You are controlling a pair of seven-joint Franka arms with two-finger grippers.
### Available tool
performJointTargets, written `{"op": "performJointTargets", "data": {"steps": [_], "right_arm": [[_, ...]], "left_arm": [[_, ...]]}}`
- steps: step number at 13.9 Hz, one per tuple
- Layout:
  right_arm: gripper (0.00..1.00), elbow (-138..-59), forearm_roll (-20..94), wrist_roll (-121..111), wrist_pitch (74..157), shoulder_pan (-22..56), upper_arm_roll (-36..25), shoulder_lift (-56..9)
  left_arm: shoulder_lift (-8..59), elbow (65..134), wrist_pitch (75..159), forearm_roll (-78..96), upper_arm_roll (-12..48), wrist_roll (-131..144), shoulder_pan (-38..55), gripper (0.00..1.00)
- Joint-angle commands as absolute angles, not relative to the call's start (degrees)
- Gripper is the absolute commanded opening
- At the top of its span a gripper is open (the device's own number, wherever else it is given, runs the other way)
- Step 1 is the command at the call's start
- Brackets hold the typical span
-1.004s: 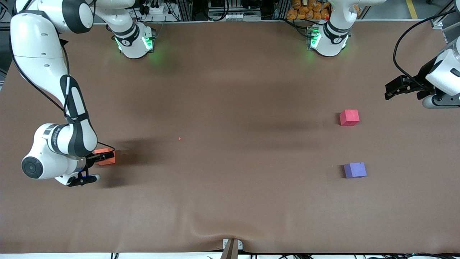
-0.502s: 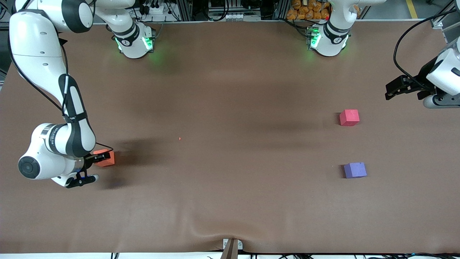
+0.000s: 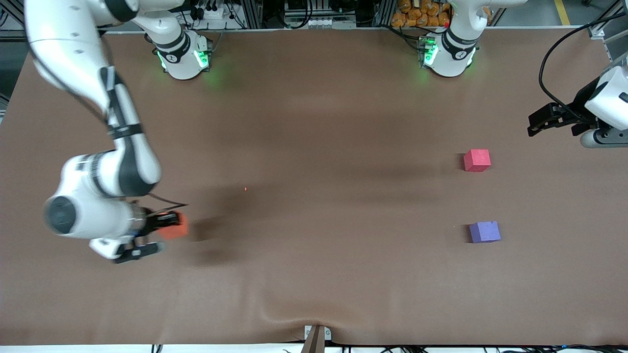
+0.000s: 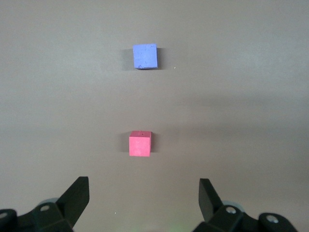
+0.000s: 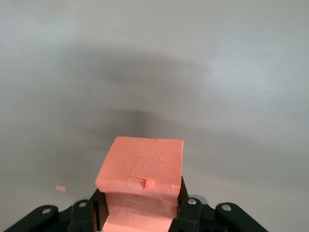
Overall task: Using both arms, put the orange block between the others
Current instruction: 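Carry the orange block with the right gripper toward the table middle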
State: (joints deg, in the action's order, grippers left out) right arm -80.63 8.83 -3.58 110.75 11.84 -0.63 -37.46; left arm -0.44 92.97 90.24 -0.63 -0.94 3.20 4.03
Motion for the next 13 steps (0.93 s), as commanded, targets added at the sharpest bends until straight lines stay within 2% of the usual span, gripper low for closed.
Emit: {"op": "performJointTargets", "data": {"steps": [1, 6, 9, 11, 13], "right_arm": [[0.24, -81.74, 12.2, 8.75, 111.88, 19.31, -1.32, -37.44], [0.25, -82.26, 24.94, 21.34, 119.87, 32.58, -1.76, -39.98], [0.33, -82.27, 25.75, 26.44, 123.73, 38.92, -2.72, -42.44], [0.34, -82.09, 26.19, 28.82, 124.89, 41.12, -2.72, -44.11], [0.48, -82.35, 28.29, 30.84, 124.8, 42.1, -2.72, -44.3]], "left_arm": [[-0.53, 92.28, 89.65, -1.14, -0.62, 1.93, 3.6, 1.0], [-0.35, 92.9, 89.65, -1.14, -0.79, 1.93, 3.43, 1.0], [-0.26, 93.08, 89.65, -1.14, -0.88, 2.29, 3.43, 1.0], [-0.26, 94.21, 89.65, -1.14, -0.79, 2.37, 2.55, 1.0], [-0.44, 95.8, 89.65, -1.14, -0.79, 2.9, 2.46, 1.0]]}}
